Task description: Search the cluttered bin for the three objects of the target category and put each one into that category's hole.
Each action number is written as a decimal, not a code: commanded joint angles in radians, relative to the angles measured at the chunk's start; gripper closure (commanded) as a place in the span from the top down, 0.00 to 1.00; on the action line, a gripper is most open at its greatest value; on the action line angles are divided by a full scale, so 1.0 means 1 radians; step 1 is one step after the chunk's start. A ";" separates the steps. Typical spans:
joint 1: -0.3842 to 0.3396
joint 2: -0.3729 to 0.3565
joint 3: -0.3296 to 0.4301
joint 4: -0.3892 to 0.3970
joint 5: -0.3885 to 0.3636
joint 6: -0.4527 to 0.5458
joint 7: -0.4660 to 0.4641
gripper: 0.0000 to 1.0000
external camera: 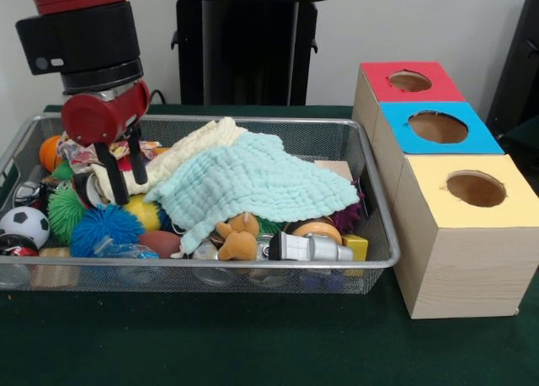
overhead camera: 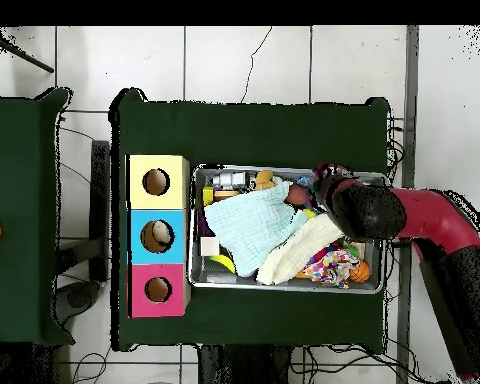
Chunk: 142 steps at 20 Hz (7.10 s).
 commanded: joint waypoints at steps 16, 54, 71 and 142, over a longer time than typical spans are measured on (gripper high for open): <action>-0.013 0.122 -0.037 -0.063 -0.110 0.037 -0.098 1.00; -0.051 0.328 -0.076 -0.149 -0.261 -0.033 -0.151 1.00; -0.069 0.286 -0.111 -0.075 -0.278 -0.014 -0.144 1.00; -0.070 0.080 -0.039 0.104 -0.181 -0.018 -0.014 1.00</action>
